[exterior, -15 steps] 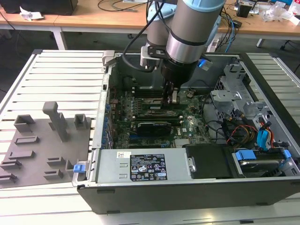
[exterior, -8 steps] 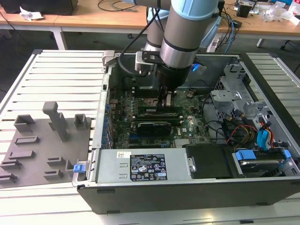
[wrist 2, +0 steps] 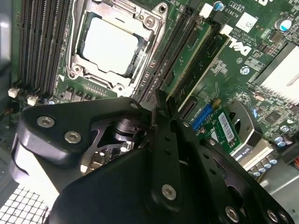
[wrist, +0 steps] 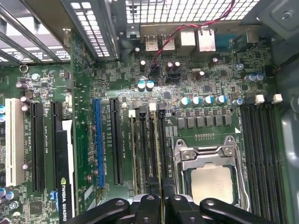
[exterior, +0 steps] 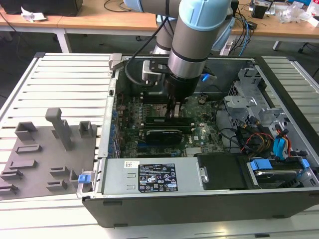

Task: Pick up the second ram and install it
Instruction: 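Insert the second ram into the second slot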

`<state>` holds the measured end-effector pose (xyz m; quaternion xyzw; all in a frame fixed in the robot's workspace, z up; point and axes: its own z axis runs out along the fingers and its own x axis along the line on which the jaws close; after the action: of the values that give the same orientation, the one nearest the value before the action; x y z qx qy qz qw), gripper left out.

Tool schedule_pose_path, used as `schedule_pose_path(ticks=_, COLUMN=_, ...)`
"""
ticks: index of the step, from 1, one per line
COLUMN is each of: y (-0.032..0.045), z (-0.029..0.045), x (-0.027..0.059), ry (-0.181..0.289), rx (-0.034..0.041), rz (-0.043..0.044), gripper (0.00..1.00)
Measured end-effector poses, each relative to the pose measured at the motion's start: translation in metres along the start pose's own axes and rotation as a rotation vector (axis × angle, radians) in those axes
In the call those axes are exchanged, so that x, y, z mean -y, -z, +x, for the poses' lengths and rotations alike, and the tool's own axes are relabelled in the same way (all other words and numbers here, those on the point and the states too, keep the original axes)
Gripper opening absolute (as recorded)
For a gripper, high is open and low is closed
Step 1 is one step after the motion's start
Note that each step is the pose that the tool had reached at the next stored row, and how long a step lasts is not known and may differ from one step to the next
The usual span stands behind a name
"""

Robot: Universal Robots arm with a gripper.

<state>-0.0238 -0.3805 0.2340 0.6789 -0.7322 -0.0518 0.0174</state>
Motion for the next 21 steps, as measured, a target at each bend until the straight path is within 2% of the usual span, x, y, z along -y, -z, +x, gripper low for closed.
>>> schedule_pose_path(ticks=5, y=-0.0058, z=0.0003, x=0.0004, ry=-0.009, rx=0.0011, rz=0.0006, gripper=0.14)
schedule_pose_path(ticks=9, y=-0.0076, z=0.0006, x=0.0, ry=-0.013, rx=0.0013, rz=0.0006, gripper=0.14)
schedule_pose_path(ticks=21, y=-0.008, z=0.001, x=0.0005, ry=-0.003, rx=-0.0002, rz=0.0002, gripper=0.14)
